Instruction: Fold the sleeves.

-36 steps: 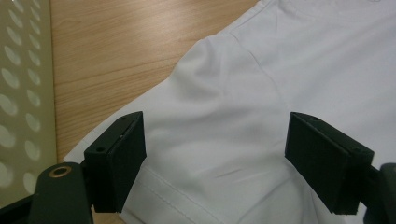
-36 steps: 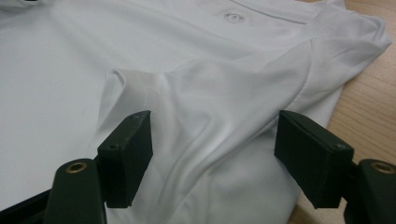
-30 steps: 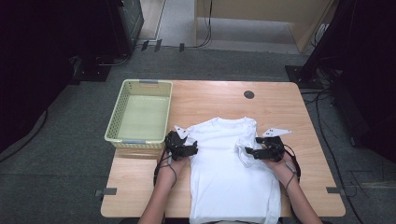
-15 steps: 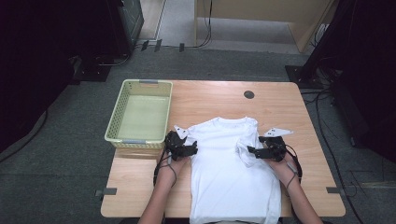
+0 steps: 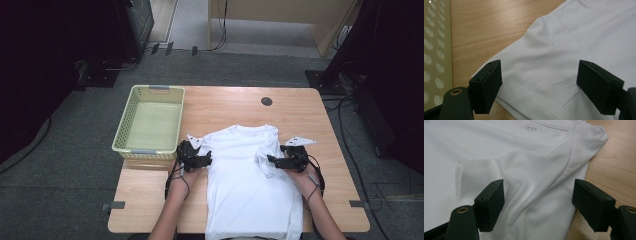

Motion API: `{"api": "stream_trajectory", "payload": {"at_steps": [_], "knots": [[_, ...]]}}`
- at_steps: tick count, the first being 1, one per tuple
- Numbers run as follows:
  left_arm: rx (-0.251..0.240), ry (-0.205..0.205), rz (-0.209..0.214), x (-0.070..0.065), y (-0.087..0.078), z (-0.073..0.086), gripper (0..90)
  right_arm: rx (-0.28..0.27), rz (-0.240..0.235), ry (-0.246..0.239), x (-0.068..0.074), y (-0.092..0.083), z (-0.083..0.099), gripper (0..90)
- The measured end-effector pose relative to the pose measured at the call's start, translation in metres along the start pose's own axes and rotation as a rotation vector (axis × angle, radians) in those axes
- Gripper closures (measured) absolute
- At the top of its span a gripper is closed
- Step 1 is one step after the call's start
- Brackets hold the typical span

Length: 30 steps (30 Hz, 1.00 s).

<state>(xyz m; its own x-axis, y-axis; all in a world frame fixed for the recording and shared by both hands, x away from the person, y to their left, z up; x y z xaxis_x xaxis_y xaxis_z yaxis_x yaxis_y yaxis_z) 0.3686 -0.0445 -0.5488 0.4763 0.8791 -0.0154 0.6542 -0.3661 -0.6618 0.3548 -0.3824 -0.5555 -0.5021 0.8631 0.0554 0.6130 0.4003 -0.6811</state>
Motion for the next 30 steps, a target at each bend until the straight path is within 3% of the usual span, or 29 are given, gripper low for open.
{"api": "stream_trajectory", "payload": {"at_steps": [14,21,30], "knots": [[-0.003,-0.004,0.000,0.000,0.001,-0.001,20.8,-0.014,0.012,0.019,-0.011,-0.002,0.002,26.1],[0.011,0.001,0.006,-0.002,0.008,-0.001,20.8,-0.014,0.019,0.032,-0.019,-0.003,0.002,25.8],[0.013,-0.005,-0.015,0.005,0.016,-0.007,20.8,-0.025,0.027,0.034,-0.028,-0.003,0.003,24.7]]}}
Point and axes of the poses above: each handheld gripper's, and its own axes: y roughly forward along the jaws, z roughly out of its underside, x roughly to its left, the point moved 4 cm from there along y, roughly forward along the jaws, and after that the axes turned 2 degrees about z, right-handed, at the moved point
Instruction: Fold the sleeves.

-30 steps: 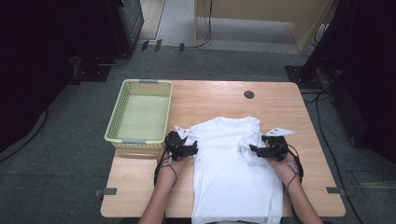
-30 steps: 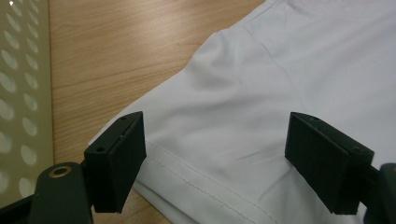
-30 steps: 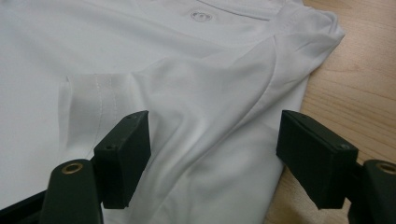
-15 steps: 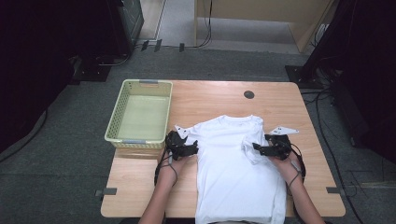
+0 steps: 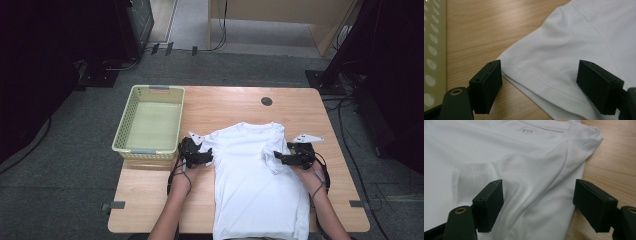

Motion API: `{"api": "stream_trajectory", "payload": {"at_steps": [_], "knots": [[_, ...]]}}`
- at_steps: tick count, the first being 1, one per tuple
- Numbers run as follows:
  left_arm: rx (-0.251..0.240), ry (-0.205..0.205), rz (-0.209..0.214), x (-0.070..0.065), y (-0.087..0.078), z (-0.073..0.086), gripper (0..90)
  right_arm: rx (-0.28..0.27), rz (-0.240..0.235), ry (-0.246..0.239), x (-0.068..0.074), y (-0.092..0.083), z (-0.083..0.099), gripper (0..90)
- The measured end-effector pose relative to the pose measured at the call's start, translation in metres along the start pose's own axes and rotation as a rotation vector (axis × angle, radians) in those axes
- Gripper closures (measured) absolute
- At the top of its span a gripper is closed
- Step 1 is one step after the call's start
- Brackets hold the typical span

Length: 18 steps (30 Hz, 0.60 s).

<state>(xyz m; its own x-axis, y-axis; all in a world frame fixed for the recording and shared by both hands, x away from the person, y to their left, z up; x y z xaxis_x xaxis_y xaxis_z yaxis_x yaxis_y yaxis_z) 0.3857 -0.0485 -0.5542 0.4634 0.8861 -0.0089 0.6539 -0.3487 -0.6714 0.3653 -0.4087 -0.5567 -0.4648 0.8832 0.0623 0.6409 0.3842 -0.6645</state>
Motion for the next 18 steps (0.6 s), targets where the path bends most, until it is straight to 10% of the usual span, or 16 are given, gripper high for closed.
{"api": "stream_trajectory", "payload": {"at_steps": [18], "knots": [[-0.010,-0.035,-0.041,0.004,0.011,-0.008,20.8,0.013,0.057,-0.019,-0.011,0.000,0.002,20.5]]}}
Point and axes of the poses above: each handheld gripper's, and its own axes: y roughly forward along the jaws, z roughly out of its underside, x roughly to its left, the point moved 4 cm from there along y, roughly forward along the jaws, and after that the axes turned 2 degrees about z, right-handed, at the moved point
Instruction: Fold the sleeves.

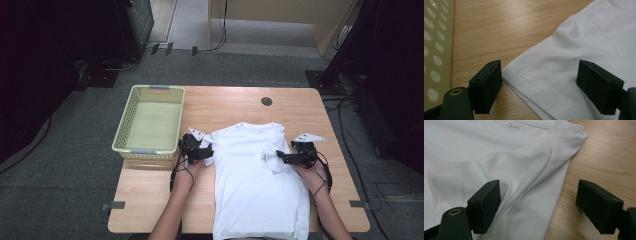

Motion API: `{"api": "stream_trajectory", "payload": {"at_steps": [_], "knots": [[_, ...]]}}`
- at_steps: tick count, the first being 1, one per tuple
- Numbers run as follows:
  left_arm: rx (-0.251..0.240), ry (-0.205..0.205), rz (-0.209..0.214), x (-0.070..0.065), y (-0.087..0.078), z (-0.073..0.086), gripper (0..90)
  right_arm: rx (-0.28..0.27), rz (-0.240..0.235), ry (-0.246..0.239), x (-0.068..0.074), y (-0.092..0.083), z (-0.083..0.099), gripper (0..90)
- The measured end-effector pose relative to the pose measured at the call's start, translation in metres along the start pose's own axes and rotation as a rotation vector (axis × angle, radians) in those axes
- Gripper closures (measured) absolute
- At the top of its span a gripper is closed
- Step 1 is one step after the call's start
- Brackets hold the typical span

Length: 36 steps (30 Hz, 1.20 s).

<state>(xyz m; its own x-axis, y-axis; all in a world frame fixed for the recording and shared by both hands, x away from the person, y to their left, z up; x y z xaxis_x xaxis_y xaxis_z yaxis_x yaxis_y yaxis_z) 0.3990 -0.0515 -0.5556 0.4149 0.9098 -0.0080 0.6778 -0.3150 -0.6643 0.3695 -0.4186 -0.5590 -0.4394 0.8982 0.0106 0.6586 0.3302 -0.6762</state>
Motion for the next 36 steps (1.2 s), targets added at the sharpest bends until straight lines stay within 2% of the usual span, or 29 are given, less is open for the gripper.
{"api": "stream_trajectory", "payload": {"at_steps": [4,10,17,24,29,32,33,36], "knots": [[0.005,-0.015,0.010,0.001,0.000,0.000,20.9,-0.002,0.005,0.007,-0.002,0.000,0.001,20.5],[0.004,-0.008,0.013,0.001,0.000,0.000,21.5,-0.010,0.009,0.010,-0.001,0.000,0.001,20.3],[-0.018,0.018,0.045,-0.003,-0.002,0.001,38.4,-0.005,-0.001,0.011,0.001,-0.001,0.001,20.2],[-0.032,0.047,0.078,-0.009,-0.003,0.000,65.5,-0.003,-0.049,0.036,0.004,-0.002,-0.001,21.7],[-0.034,0.052,0.085,-0.010,-0.002,-0.001,82.7,0.001,-0.060,0.023,0.009,-0.002,-0.001,22.0],[-0.022,0.043,0.062,-0.007,-0.001,-0.003,86.1,-0.004,-0.069,0.013,0.012,-0.003,-0.003,22.0],[-0.019,0.026,0.057,-0.005,-0.001,-0.004,86.4,-0.009,-0.073,0.011,0.013,-0.004,-0.003,22.1],[-0.008,-0.008,0.074,-0.002,-0.001,-0.005,86.6,-0.011,-0.080,0.001,0.015,-0.004,-0.004,22.1]]}}
Point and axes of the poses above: each handheld gripper's, and its own axes: y roughly forward along the jaws, z roughly out of its underside, x roughly to its left, the point moved 4 cm from there along y, roughly forward along the jaws, and after that the axes turned 2 degrees about z, right-handed, at the moved point
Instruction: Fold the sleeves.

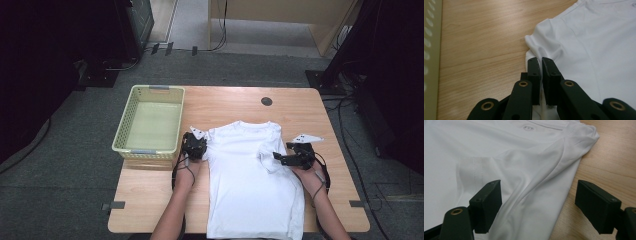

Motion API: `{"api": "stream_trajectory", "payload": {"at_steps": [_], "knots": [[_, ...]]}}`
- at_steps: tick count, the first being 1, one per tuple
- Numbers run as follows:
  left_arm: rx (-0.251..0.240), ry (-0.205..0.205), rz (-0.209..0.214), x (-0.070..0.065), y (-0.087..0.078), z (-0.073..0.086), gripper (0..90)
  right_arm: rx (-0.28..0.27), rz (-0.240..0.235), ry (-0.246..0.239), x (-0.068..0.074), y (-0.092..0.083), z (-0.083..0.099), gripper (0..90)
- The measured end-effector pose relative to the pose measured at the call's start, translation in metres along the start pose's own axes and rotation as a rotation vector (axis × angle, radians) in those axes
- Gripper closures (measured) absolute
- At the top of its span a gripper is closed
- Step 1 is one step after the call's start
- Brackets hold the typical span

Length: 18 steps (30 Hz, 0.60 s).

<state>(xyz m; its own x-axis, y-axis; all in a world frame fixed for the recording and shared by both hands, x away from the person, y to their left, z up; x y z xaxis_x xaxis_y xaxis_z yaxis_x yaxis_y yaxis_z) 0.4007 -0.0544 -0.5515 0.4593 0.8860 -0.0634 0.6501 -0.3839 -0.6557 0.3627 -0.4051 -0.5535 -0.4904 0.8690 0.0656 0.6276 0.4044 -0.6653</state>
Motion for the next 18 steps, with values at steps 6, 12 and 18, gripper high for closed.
{"api": "stream_trajectory", "payload": {"at_steps": [6,12,18], "knots": [[0.001,-0.045,0.024,0.002,-0.002,0.001,86.6,0.013,-0.009,-0.006,0.003,0.003,0.001,22.1],[-0.007,-0.042,0.040,-0.001,-0.008,-0.001,86.6,0.019,-0.014,-0.016,0.007,0.004,0.001,22.1],[-0.017,-0.050,0.067,-0.006,-0.013,-0.006,86.6,0.023,-0.014,-0.019,0.009,0.005,0.000,22.0]]}}
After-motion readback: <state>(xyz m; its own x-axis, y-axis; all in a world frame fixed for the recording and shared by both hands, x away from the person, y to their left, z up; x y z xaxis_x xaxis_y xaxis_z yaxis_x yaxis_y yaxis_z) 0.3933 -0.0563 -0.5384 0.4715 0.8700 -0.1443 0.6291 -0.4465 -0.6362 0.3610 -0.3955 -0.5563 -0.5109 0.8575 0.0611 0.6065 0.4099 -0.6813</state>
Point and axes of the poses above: each handheld gripper's, and its own axes: y roughly forward along the jaws, z roughly out of its underside, x roughly to its left, the point moved 4 cm from there along y, roughly forward along the jaws, and after that the axes turned 2 degrees about z, right-handed, at the moved point
